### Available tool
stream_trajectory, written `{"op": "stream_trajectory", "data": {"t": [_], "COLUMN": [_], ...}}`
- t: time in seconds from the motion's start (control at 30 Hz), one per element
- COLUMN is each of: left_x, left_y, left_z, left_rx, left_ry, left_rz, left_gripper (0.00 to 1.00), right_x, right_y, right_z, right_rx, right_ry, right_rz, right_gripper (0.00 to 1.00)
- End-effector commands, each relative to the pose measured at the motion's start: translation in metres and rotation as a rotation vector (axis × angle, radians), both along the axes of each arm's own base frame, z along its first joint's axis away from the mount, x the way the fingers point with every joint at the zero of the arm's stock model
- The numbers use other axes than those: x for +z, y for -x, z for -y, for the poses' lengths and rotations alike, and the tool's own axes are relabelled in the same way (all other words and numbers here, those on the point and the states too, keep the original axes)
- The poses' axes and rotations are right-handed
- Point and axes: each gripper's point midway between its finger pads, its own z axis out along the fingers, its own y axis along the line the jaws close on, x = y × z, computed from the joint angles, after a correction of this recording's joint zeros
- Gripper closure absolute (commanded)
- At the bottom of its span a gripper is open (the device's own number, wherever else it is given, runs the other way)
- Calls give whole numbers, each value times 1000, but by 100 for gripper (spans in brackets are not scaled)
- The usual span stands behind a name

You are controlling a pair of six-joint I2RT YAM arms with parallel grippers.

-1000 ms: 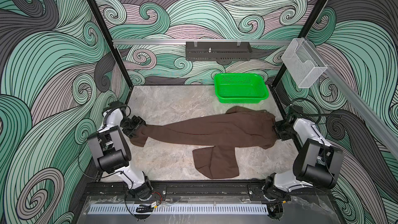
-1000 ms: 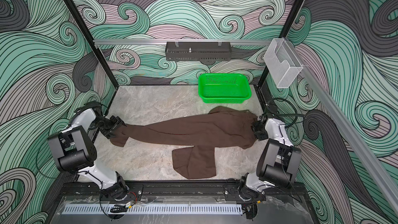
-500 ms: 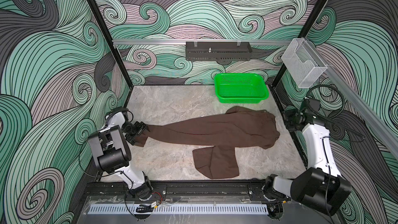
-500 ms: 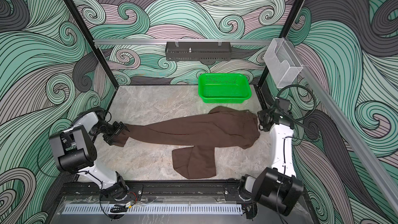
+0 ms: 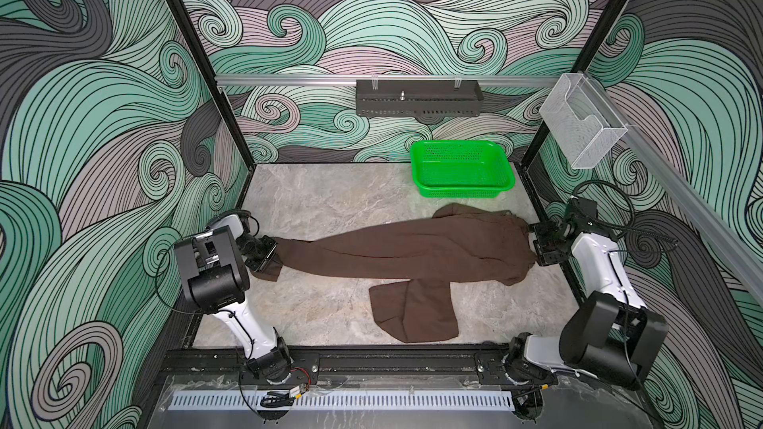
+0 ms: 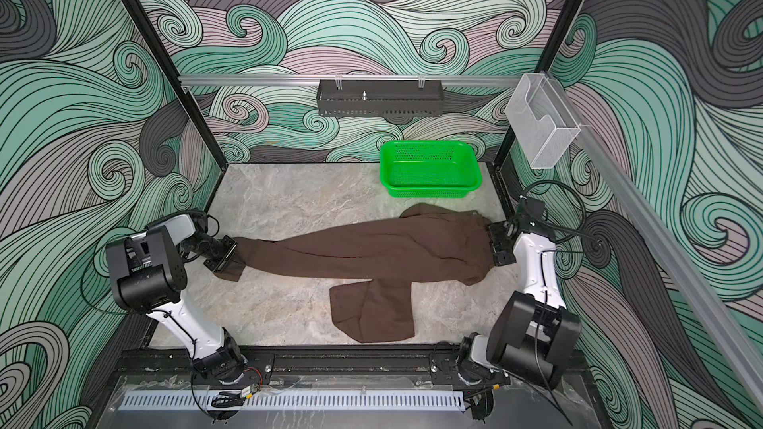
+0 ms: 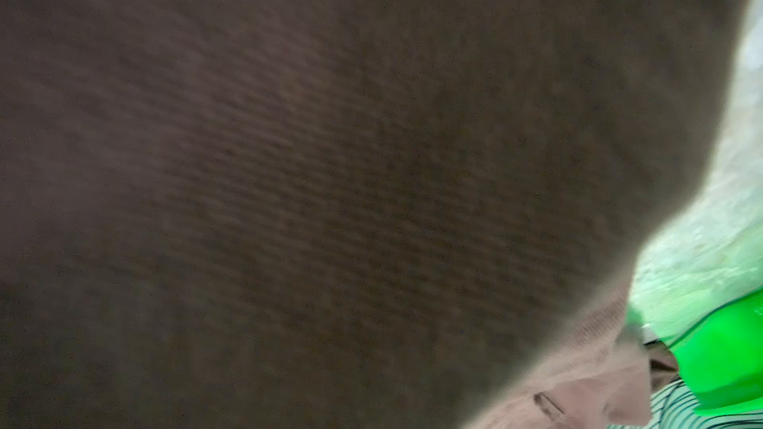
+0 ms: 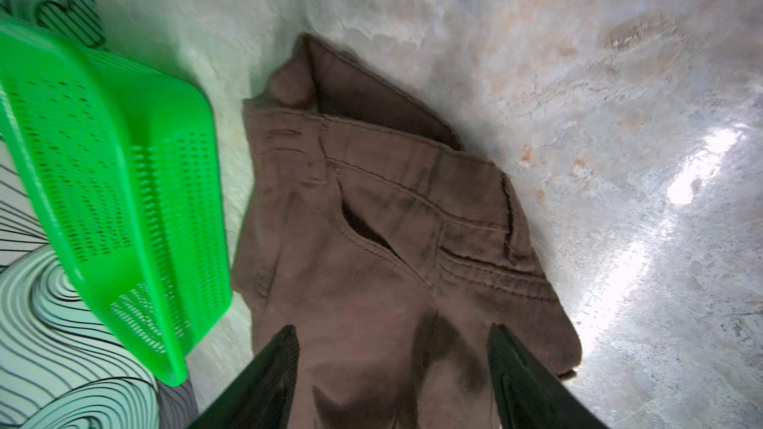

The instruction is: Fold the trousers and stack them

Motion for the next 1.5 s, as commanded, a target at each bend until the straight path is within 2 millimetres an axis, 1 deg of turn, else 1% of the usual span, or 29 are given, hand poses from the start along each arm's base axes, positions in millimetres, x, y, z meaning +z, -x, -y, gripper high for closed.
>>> {"op": "stream_trajectory", "data": {"t": [0.0, 0.07, 0.13, 0.17, 0.23, 0.27, 0.37, 0.43, 0.5, 0.6, 0.67, 0.8, 0.87, 0.93, 1.0, 1.17, 1.2, 1.27, 1.47], "left_x": [30, 63, 97, 114, 141, 152, 167, 167, 162, 149, 145, 145, 145, 146, 146, 147, 147, 145, 145], "left_y": [-37, -58, -72, -76, -81, -83, -84, -84, -81, -77, -76, -75, -75, -75, -74, -72, -72, -71, -69], "left_z": [-10, -15, -23, -28, -41, -48, -65, -72, -77, -81, -83, -83, -83, -84, -84, -82, -81, -80, -78], "left_rx": [20, 12, 5, 7, 30, 45, 79, 94, 105, 116, 123, 122, 118, 120, 122, 119, 117, 116, 111], "left_ry": [-8, -34, -79, -102, -144, -162, -190, -185, -175, -158, -151, -151, -151, -150, -148, -143, -144, -139, -138], "left_rz": [150, 269, 360, 398, 455, 478, 512, 511, 496, 468, 467, 468, 467, 468, 469, 470, 470, 469, 468], "left_gripper": [100, 100, 100, 100, 100, 100, 100, 100, 100, 100, 100, 100, 100, 100, 100, 100, 100, 100, 100], "right_x": [-9, -10, -9, -7, -4, -1, 3, 4, 3, -2, -9, -24, -30, -36, -39, -18, -18, -20, -31], "right_y": [4, 3, 2, 0, -2, -4, -8, -11, -14, -18, -19, -21, -21, -20, -22, -49, -54, -64, -97], "right_z": [-10, -12, -11, -10, -9, -9, -10, -12, -19, -39, -54, -79, -93, -102, -103, -92, -90, -88, -88], "right_rx": [52, 72, 82, 89, 105, 114, 142, 168, 206, 278, 331, 398, 436, 453, 443, 412, 403, 385, 365], "right_ry": [-42, -48, -40, -35, -25, -17, -4, 1, -4, -18, -22, -46, -51, -50, -53, 10, 12, 6, -5], "right_rz": [-30, -33, -33, -31, -22, -16, -2, 1, 5, -5, -21, -57, -77, -96, -97, -48, -48, -57, -76], "right_gripper": [25, 25, 25, 25, 25, 25, 26, 27, 28, 32, 34, 37, 38, 37, 35, 30, 30, 30, 36]}}
